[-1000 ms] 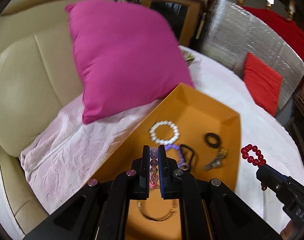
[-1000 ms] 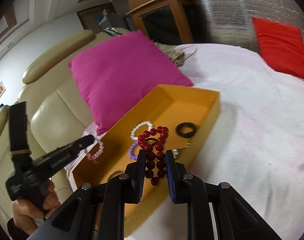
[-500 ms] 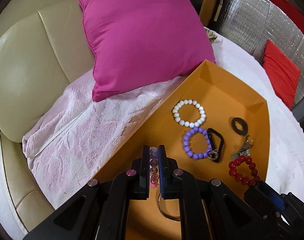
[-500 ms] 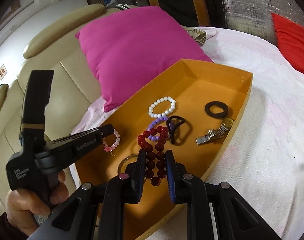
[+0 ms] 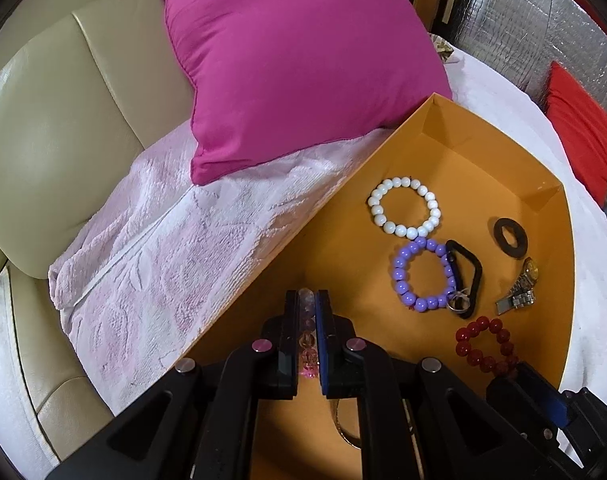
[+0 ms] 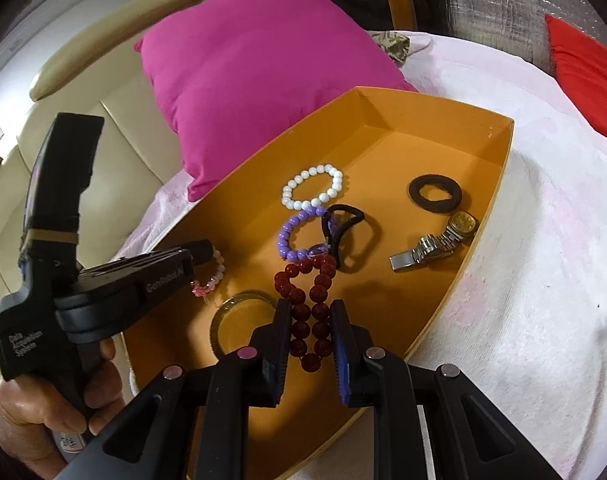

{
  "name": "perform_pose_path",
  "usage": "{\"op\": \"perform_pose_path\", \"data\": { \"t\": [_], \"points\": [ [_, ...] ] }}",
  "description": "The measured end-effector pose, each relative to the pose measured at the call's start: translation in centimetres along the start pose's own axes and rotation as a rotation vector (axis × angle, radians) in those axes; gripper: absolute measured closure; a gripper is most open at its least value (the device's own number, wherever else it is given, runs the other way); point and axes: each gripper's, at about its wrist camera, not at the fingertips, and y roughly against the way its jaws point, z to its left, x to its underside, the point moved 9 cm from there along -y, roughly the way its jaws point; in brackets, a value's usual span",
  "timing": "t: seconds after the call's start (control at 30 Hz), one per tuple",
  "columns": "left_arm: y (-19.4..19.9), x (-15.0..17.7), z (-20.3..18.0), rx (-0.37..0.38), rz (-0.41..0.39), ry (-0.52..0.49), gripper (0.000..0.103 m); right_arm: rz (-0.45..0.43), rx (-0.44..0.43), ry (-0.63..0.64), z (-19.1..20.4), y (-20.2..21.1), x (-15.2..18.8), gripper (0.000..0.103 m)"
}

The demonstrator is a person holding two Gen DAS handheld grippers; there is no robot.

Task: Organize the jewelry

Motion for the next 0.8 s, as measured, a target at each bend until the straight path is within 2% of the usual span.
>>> {"op": "perform_pose_path", "data": {
  "t": [0.3, 0.47, 0.53, 0.67, 0.8],
  "points": [
    [-0.3, 0.2, 0.2, -0.026, 0.01, -0.008, 0.093, 0.022, 0.005, -0.015, -0.3, 0.2, 0.0, 0.077],
    [0.0, 0.0, -0.2, -0.031, -0.008, -0.025, 0.068, 0.004, 0.002, -0.006, -0.3, 0.9, 0.2, 0.074],
    [0.4, -0.1, -0.4, -0.036, -0.02, -0.037, 0.063, -0.004, 0.0, -0.007, -0.3, 1.4, 0.2, 0.072],
    [2.0, -0.4, -1.4, -0.059, -0.085, -0.082, 0.047, -0.033, 0.007, -0.007, -0.7, 3.2, 0.4, 0.069],
    [5.8, -0.4, -2.9, -0.045, -0.197, -0.106, 0.043, -0.066, 0.038, 0.027, -1.5, 6.2, 1.0, 0.068]
  ]
}}
